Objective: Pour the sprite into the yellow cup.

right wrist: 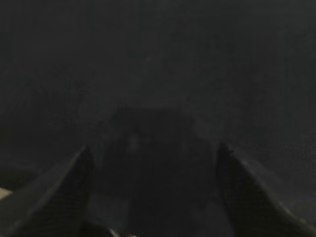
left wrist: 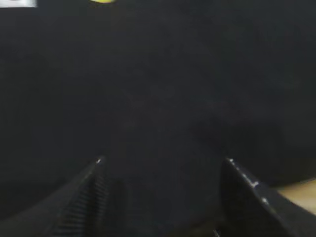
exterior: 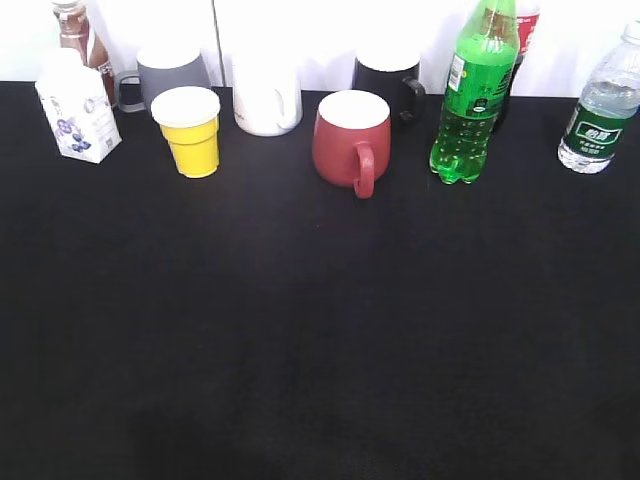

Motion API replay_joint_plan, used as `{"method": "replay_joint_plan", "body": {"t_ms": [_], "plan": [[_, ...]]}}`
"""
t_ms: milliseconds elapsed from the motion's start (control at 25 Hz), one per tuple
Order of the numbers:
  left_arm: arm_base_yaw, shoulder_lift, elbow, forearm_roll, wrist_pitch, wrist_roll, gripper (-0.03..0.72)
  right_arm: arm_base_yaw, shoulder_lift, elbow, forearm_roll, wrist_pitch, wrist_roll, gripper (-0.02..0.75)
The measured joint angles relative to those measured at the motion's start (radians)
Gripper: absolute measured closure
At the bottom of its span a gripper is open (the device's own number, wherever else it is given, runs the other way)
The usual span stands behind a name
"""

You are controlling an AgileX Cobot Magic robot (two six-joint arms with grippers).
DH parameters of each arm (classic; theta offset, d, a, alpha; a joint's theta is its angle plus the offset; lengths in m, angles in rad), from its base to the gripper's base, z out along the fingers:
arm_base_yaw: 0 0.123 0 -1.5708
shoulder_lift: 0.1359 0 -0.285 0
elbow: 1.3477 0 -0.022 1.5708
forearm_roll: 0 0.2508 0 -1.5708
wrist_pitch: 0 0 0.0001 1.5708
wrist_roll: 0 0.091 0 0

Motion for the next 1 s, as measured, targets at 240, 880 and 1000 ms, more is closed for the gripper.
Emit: {"method": "replay_joint_plan", "body": {"t_ms": [240, 880, 1000], "plan": [[0.329, -0.165, 0.001, 0.000, -0.001, 0.000, 0.156, -0.322, -0.121, 0.000, 0.002, 0.000, 0.000, 0.152], [0.359, -0.172, 0.001, 0.000, -0.002, -0.006, 0.157, -0.376, -0.239, 0.000, 0.002, 0.000, 0.000, 0.153], [0.359, -0.172, 0.001, 0.000, -0.002, -0.006, 0.161, -0.376, -0.239, 0.000, 0.002, 0.000, 0.000, 0.153]]}}
